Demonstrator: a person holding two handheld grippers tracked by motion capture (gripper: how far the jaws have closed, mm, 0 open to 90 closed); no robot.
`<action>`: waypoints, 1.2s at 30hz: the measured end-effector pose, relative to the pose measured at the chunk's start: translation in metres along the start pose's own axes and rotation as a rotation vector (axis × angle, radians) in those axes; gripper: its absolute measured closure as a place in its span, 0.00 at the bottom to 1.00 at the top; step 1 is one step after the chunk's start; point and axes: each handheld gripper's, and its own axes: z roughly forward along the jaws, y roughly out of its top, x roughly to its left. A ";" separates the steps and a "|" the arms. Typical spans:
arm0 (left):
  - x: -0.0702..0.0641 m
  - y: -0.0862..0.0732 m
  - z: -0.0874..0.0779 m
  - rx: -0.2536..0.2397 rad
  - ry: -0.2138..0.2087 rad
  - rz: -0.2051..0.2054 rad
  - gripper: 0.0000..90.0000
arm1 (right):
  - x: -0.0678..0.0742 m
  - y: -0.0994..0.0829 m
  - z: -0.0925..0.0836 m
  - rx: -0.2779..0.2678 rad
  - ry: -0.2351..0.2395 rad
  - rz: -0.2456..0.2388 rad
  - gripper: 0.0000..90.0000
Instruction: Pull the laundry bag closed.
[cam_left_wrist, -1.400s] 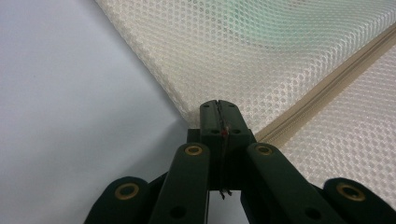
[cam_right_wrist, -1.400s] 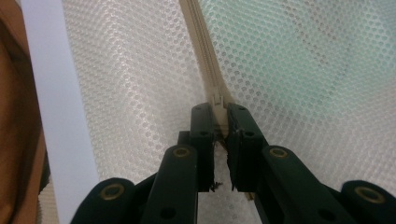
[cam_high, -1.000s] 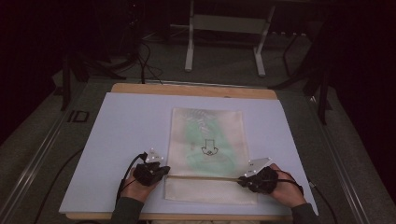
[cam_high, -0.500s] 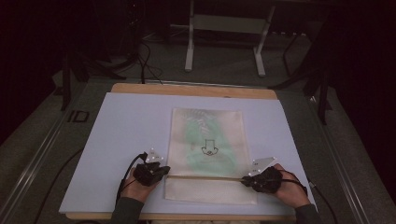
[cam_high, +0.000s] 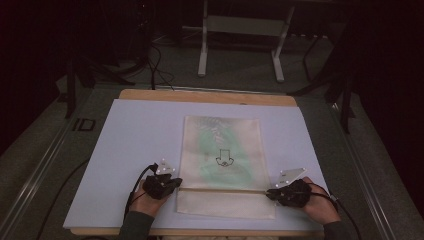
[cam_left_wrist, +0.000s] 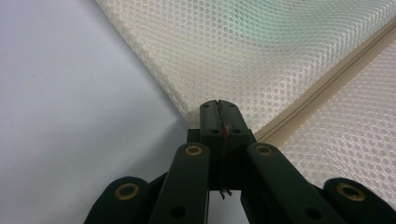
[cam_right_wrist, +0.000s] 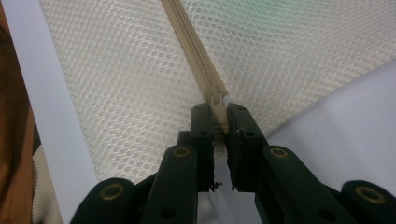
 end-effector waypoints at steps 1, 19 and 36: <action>0.000 0.000 0.000 0.000 0.000 0.000 1.00 | 0.000 0.000 0.000 0.000 -0.001 0.000 0.91; -0.002 -0.002 -0.002 -0.019 0.002 0.026 0.91 | -0.004 -0.002 -0.006 -0.119 -0.018 0.056 0.76; 0.006 -0.006 -0.013 -0.074 0.080 0.004 0.91 | -0.013 -0.005 -0.012 -0.190 -0.078 0.150 0.59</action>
